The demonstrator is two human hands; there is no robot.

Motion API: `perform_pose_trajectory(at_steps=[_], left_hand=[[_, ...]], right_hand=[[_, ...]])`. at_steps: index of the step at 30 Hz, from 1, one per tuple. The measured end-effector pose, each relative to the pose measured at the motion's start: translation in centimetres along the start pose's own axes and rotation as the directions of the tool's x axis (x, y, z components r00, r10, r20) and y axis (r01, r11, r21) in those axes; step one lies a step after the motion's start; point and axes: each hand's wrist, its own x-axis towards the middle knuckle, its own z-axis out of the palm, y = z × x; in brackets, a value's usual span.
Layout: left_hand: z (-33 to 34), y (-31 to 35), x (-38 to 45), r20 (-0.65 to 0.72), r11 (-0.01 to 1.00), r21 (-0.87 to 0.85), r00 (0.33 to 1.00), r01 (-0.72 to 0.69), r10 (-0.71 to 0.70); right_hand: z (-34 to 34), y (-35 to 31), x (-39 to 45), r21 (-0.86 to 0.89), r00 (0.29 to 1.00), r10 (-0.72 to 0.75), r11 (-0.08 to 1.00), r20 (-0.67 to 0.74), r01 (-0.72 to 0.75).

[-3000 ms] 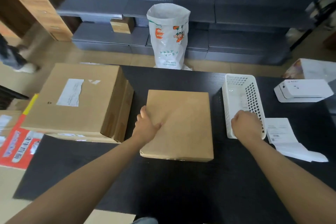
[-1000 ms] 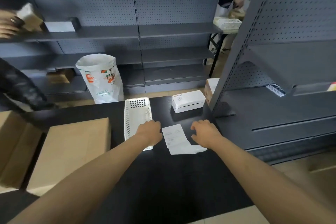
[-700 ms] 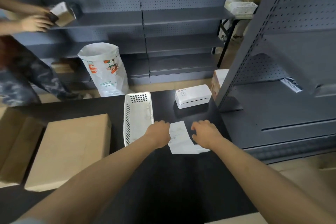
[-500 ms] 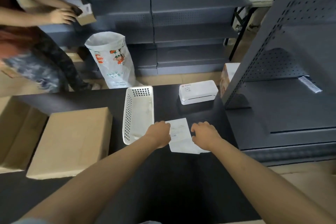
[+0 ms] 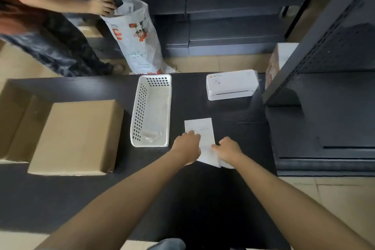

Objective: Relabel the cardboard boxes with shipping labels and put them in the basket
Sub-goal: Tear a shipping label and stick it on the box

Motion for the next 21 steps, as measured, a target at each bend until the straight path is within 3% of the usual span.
perform_pose_trajectory(at_steps=[6, 13, 21], left_hand=[[1.4, 0.8, 2.2, 0.008, 0.999, -0.028, 0.999, -0.031, 0.032], [1.0, 0.5, 3.1, -0.095, 0.991, 0.021, 0.986, -0.133, 0.134], [-0.5, 0.4, 4.0, -0.126, 0.978, -0.045, 0.972, -0.204, 0.197]], right_hand=[[0.4, 0.0, 1.7, 0.209, 0.992, 0.121, 0.971, -0.019, -0.114], [-0.6, -0.4, 1.5, 0.520, 0.969, 0.157, 0.821, 0.190, -0.235], [-2.2, -1.0, 1.3, 0.681, 0.893, 0.098, 0.613, 0.438, -0.401]])
